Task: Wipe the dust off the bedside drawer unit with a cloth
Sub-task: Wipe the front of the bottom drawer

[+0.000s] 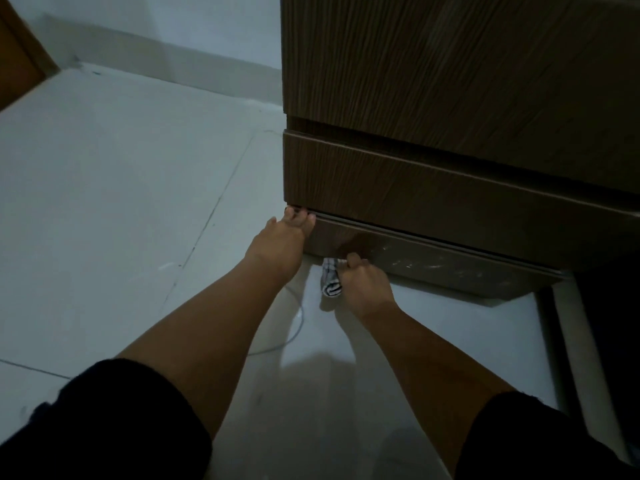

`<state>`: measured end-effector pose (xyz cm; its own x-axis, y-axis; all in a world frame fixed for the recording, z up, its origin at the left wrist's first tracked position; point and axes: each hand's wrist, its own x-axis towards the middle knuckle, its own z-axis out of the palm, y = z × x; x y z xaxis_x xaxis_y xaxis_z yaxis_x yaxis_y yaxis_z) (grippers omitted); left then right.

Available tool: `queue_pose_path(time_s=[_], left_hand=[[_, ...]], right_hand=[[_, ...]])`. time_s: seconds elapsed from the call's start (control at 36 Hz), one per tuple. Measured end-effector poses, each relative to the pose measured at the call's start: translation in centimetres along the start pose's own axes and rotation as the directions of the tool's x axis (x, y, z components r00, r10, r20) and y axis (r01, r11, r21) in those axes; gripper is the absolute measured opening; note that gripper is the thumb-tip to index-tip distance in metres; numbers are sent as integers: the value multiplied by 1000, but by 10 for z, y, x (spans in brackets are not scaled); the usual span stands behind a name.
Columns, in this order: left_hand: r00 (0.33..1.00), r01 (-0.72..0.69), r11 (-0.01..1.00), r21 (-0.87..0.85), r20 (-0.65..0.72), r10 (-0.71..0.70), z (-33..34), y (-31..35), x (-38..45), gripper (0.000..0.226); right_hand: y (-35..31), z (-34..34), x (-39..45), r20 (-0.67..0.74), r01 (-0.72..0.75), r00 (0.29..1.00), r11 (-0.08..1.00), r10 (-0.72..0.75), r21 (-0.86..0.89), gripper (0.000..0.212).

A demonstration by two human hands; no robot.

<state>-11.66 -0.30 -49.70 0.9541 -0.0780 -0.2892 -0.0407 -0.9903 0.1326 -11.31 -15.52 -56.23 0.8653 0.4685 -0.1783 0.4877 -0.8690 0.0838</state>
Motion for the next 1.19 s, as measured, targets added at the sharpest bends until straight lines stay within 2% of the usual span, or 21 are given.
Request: queue_pose_path(time_s=[0.06, 0.17, 0.31, 0.39, 0.5, 0.64, 0.86, 1.03, 1.11, 1.19], left_hand=[[1000, 2, 1000, 11, -11, -2, -4, 5, -2, 68], [999, -50, 999, -10, 18, 50, -10, 18, -8, 71], [992, -125, 992, -6, 32, 126, -11, 35, -5, 73], [991, -124, 992, 23, 43, 123, -6, 37, 2, 70], [994, -87, 996, 13, 64, 86, -1, 38, 5, 71], [994, -78, 997, 9, 83, 77, 3, 39, 8, 76], [993, -87, 996, 27, 87, 84, 8, 38, 8, 77], [988, -78, 996, 52, 141, 70, 3, 39, 7, 80], [982, -62, 996, 64, 183, 49, -5, 43, 9, 82], [985, -56, 994, 97, 166, 40, -9, 48, 8, 81]], right_hand=[[1, -13, -11, -72, 31, 997, 999, -32, -10, 27], [12, -28, -27, -193, 34, 981, 999, -36, -14, 35], [32, -47, -32, -328, 34, 943, 997, -54, -67, 25], [41, -45, -28, -371, 53, 926, 996, -77, -76, 18], [43, -31, -15, -286, 48, 956, 997, -62, -55, 5], [36, -5, -4, -49, 1, 999, 998, -4, -55, 25], [28, 23, 6, 33, -10, 999, 999, 12, -45, 31], [30, 17, -3, 29, -20, 999, 1000, 20, -19, 31], [32, 5, -17, -46, -6, 999, 1000, 6, 13, 33], [39, -11, -31, -144, 10, 990, 1000, -8, 16, 26]])
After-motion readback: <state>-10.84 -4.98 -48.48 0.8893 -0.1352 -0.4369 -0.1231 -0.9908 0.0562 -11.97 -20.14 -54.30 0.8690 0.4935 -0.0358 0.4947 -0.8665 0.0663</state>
